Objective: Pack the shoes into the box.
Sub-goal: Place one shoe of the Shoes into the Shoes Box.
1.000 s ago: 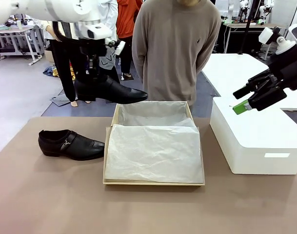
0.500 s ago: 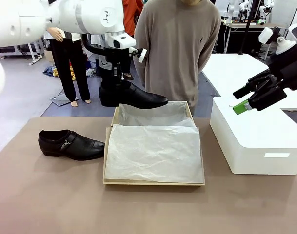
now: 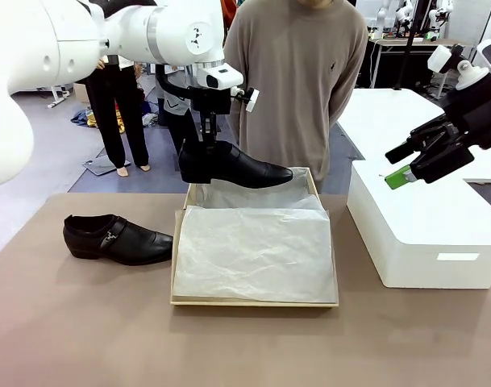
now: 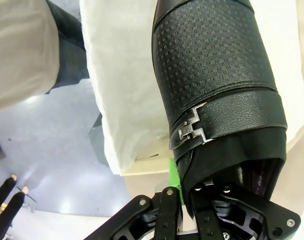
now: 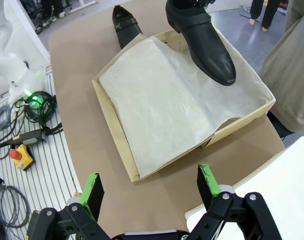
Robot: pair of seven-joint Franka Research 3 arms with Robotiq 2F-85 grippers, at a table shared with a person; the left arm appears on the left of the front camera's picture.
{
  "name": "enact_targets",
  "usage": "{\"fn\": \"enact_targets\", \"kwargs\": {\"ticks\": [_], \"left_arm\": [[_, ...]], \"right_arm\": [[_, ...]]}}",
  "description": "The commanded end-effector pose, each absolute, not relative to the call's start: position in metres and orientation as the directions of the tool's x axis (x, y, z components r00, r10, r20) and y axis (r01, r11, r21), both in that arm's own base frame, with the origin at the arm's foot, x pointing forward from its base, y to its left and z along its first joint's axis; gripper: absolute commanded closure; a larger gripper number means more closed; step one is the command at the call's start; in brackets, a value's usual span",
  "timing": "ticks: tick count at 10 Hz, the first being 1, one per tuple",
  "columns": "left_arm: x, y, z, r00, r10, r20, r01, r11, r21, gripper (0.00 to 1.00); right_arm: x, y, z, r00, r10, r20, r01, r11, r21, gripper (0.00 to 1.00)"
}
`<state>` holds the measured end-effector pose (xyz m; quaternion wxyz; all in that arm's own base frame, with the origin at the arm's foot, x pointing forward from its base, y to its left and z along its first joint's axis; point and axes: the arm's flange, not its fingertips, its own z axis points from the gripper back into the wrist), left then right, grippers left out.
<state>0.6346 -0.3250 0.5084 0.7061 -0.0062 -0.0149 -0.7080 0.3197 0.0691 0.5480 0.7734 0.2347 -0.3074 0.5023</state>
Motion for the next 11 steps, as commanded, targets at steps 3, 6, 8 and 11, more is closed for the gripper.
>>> {"fn": "enact_targets", "kwargs": {"ticks": [3, 6, 8, 11], "left_arm": [[0.634, -0.325, 0.509, -0.001, -0.999, 0.034, 1.0, 0.0, 0.022, 1.0], [0.634, -0.327, 0.505, 0.023, -0.999, 0.034, 1.0, 0.024, 0.013, 1.0], [0.64, -0.347, 0.504, -0.003, -1.0, 0.019, 1.0, -0.002, 0.024, 1.0], [0.65, -0.367, 0.497, -0.029, -0.999, 0.016, 0.999, -0.029, 0.021, 1.0]], "right_arm": [[0.323, 0.069, 0.548, 0.278, 0.621, 0.733, -0.931, 0.361, 0.048, 0.0], [0.323, 0.069, 0.548, 0.278, 0.621, 0.733, -0.931, 0.361, 0.048, 0.0], [0.323, 0.069, 0.548, 0.278, 0.621, 0.733, -0.931, 0.361, 0.048, 0.0], [0.323, 0.069, 0.548, 0.278, 0.621, 0.733, -0.931, 0.361, 0.048, 0.0]]}}
